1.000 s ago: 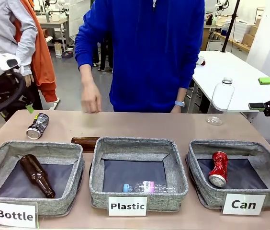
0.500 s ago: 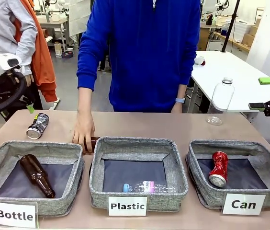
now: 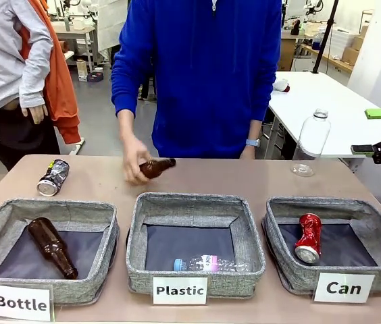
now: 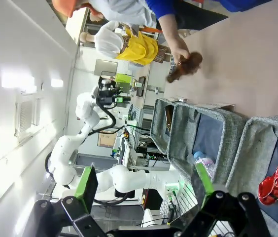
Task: Sort the can waste into the basket.
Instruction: Pick up the can waste from the table and place it in the right Fabric basket.
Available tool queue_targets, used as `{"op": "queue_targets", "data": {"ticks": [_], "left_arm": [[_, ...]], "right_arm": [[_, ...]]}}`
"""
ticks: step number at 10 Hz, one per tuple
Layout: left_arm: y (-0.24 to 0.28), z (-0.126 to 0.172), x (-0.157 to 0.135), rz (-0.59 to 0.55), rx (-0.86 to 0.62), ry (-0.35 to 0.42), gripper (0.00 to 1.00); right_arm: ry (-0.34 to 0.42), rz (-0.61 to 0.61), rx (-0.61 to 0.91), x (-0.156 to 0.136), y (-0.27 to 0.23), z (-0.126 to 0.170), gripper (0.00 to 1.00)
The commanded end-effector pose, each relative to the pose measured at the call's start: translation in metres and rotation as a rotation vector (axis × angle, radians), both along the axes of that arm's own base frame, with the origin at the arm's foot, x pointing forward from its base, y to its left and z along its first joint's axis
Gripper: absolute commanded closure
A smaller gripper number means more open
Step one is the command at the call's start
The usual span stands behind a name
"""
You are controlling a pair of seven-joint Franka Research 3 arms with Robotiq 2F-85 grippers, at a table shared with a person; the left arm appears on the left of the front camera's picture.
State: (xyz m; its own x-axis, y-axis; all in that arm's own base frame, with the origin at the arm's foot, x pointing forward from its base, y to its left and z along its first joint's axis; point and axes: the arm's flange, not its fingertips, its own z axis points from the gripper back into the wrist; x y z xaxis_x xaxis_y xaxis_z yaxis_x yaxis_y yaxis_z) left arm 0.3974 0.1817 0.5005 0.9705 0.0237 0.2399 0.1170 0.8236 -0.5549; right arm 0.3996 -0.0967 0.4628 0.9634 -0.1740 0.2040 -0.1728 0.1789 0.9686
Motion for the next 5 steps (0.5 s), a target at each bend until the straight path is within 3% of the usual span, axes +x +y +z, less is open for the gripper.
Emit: {"op": "queue_targets", "data": {"ticks": [1,3,5], "left_arm": [[0.004,-0.017,-0.029,0.051,-0.047,-0.072,0.00],[-0.010,-0.020,-0.022,0.048,-0.012,-0.068,0.00],[-0.036,-0.018,0.018,0.057,0.033,-0.009,0.00]], "right_arm": [[-0.017,0.018,-0.012,-0.002,-0.003,0.002,0.00],[-0.017,0.018,-0.012,-0.002,-0.003,0.002,0.00],[-0.017,0.018,-0.012,-0.002,-0.003,0.002,0.00]]}}
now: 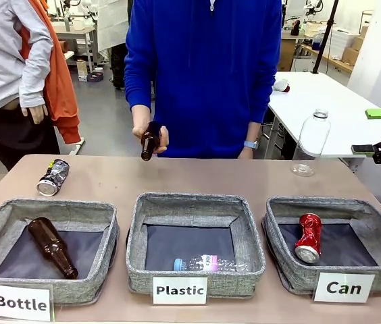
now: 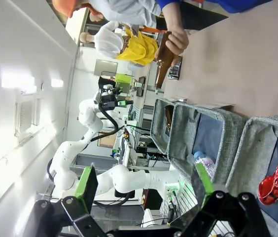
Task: Sort the can waste into the basket.
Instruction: Pick up the can waste from the table and place it in the right Fabric basket.
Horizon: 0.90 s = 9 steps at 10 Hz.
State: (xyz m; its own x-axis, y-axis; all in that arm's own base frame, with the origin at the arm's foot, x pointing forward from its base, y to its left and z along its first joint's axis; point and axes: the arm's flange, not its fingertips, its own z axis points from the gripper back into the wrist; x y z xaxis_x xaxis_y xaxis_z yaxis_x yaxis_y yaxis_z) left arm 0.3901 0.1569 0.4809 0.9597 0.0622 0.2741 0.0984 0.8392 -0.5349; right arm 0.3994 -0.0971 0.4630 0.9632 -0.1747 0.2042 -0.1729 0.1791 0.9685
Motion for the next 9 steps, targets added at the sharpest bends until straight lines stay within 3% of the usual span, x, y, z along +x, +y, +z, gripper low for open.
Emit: {"op": "queue_targets", "data": {"ticks": [1,3,4,5,6,7,9], "left_arm": [[-0.027,0.000,0.053,0.084,0.047,0.060,0.00],[-0.060,-0.005,0.108,0.121,0.113,0.122,0.00],[-0.063,-0.002,0.116,0.032,0.105,0.154,0.00],[-0.039,0.011,0.104,-0.011,0.059,0.155,0.00],[0.000,0.025,0.078,-0.022,0.025,0.151,0.00],[0.055,0.039,0.034,-0.067,-0.019,0.158,0.00],[0.130,0.040,-0.052,-0.072,-0.203,0.090,0.00]], "right_arm": [[-0.017,0.019,-0.012,-0.002,-0.002,0.001,0.00],[-0.017,0.019,-0.012,-0.002,-0.002,0.001,0.00],[-0.017,0.019,-0.012,-0.002,-0.002,0.001,0.00],[-0.017,0.019,-0.012,-0.002,-0.002,0.001,0.00],[-0.017,0.019,-0.012,-0.002,-0.002,0.001,0.00],[-0.017,0.019,-0.012,-0.002,-0.002,0.001,0.00],[-0.017,0.019,-0.012,-0.002,-0.002,0.001,0.00]]}}
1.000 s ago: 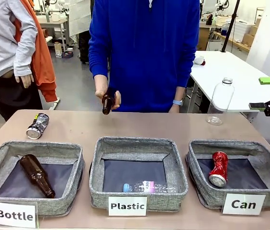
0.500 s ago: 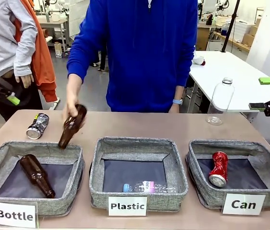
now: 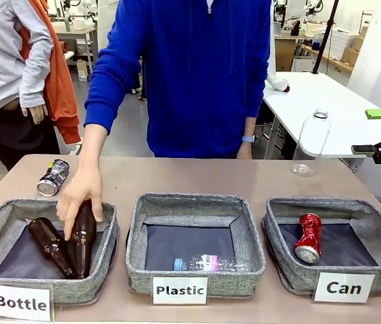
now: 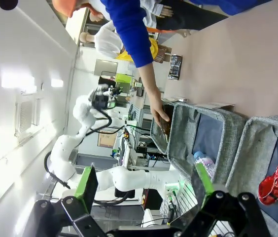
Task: Sort the can waste into the basket.
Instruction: Pick up the can waste from the table and place it in the right Fabric basket.
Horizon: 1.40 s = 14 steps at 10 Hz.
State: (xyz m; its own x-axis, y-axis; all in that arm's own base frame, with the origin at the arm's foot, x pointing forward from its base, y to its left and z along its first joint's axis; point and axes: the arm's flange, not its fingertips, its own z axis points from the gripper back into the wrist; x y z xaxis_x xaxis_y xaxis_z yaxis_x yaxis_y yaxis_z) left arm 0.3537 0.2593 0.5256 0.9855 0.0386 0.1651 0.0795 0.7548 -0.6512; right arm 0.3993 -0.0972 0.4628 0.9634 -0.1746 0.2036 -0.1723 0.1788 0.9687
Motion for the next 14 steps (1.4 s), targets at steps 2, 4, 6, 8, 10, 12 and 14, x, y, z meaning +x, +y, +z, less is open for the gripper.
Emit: {"op": "queue_targets", "data": {"ticks": [2,4,6,8,10,12,14], "left_arm": [[0.047,-0.025,-0.065,0.056,-0.144,-0.075,0.00],[0.045,-0.037,-0.067,0.070,-0.131,-0.072,0.00],[0.034,-0.033,-0.052,0.053,-0.098,-0.047,0.00],[0.004,-0.029,-0.010,0.016,-0.034,0.020,0.00],[-0.047,-0.034,0.052,-0.050,0.066,0.121,0.00],[-0.112,-0.046,0.113,-0.081,0.183,0.196,0.00],[-0.176,-0.072,0.169,-0.104,0.313,0.287,0.00]], "right_arm": [[-0.017,0.019,-0.013,-0.002,-0.002,0.002,0.00],[-0.017,0.019,-0.013,-0.002,-0.002,0.002,0.00],[-0.017,0.019,-0.013,-0.002,-0.002,0.002,0.00],[-0.017,0.019,-0.013,-0.002,-0.002,0.002,0.00],[-0.017,0.019,-0.013,-0.002,-0.002,0.002,0.00],[-0.017,0.019,-0.013,-0.002,-0.002,0.002,0.00],[-0.017,0.019,-0.013,-0.002,-0.002,0.002,0.00]]}}
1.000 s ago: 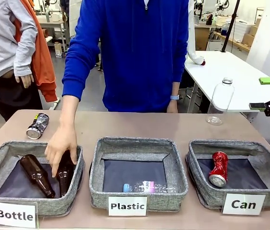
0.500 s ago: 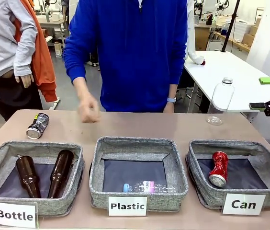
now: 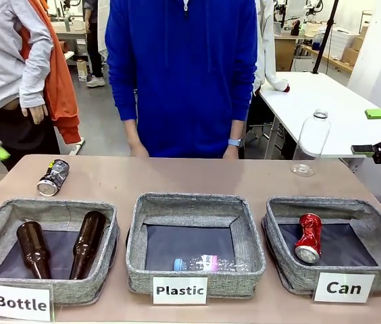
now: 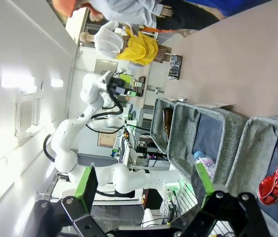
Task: Sort the can waste into the basket.
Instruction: Pick up the can waste from the table and place it in the right Fabric basket.
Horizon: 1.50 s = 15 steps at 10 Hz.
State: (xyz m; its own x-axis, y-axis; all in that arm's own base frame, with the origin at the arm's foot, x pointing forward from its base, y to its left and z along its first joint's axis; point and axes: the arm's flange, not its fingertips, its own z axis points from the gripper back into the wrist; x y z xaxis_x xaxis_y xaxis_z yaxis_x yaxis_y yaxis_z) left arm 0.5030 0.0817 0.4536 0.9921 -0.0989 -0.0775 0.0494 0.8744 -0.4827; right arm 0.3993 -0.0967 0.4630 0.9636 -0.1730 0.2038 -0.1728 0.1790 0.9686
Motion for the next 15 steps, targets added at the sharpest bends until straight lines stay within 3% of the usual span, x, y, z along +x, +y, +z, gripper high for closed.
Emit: {"op": "queue_targets", "data": {"ticks": [1,5,7,11,15], "left_arm": [[-0.024,-0.012,0.043,0.083,0.165,0.035,0.00],[-0.075,-0.058,0.123,0.256,0.440,-0.055,0.00],[-0.075,-0.088,0.145,0.283,0.475,-0.020,0.00],[-0.066,-0.125,0.164,0.306,0.468,0.018,0.00],[-0.070,-0.145,0.163,0.269,0.453,0.015,0.00]], "right_arm": [[-0.017,0.017,-0.012,-0.002,-0.003,0.001,0.00],[-0.017,0.017,-0.012,-0.002,-0.003,0.001,0.00],[-0.017,0.017,-0.012,-0.002,-0.003,0.001,0.00],[-0.017,0.017,-0.012,-0.002,-0.003,0.001,0.00],[-0.017,0.017,-0.012,-0.002,-0.003,0.001,0.00]]}}
